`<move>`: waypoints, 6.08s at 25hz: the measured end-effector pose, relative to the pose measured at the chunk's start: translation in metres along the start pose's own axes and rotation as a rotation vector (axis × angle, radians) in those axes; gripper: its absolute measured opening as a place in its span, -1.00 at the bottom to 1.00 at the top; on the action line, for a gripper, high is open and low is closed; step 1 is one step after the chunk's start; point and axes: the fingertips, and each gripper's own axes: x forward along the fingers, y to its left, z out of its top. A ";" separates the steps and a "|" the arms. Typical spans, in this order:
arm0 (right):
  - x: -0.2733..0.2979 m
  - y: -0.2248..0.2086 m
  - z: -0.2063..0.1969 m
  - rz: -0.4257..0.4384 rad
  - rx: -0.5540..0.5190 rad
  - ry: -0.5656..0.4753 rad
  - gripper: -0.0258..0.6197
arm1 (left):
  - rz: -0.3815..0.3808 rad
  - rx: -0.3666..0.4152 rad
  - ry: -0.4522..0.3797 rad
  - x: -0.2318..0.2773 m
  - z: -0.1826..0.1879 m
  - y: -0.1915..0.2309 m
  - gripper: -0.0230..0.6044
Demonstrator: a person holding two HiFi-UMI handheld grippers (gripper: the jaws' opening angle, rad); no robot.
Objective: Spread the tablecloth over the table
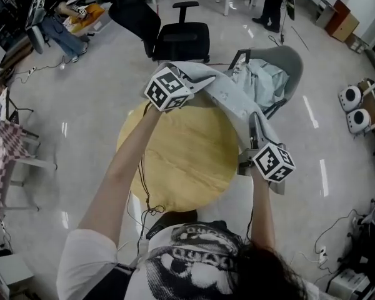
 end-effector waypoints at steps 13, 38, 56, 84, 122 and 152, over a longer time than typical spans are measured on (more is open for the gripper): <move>0.127 0.155 -0.066 0.297 0.005 0.142 -0.68 | 0.289 -0.057 0.041 -0.188 -0.062 0.110 -0.67; 0.090 0.171 -0.129 0.362 0.034 0.318 -0.73 | 0.456 -0.220 0.003 -0.259 -0.113 0.029 -0.67; -0.023 0.127 -0.204 0.313 0.150 0.477 -0.75 | 0.532 -0.575 -0.101 -0.272 -0.183 -0.124 -0.67; -0.206 0.052 -0.294 0.327 0.188 0.678 -0.76 | 0.627 -0.720 0.075 -0.262 -0.239 -0.352 -0.67; -0.288 0.014 -0.375 0.306 0.176 0.853 -0.70 | 0.787 -0.955 0.300 -0.274 -0.338 -0.470 -0.46; -0.356 0.163 -0.311 0.753 -0.051 0.770 -0.70 | 0.950 -0.809 0.061 -0.341 -0.187 -0.534 -0.47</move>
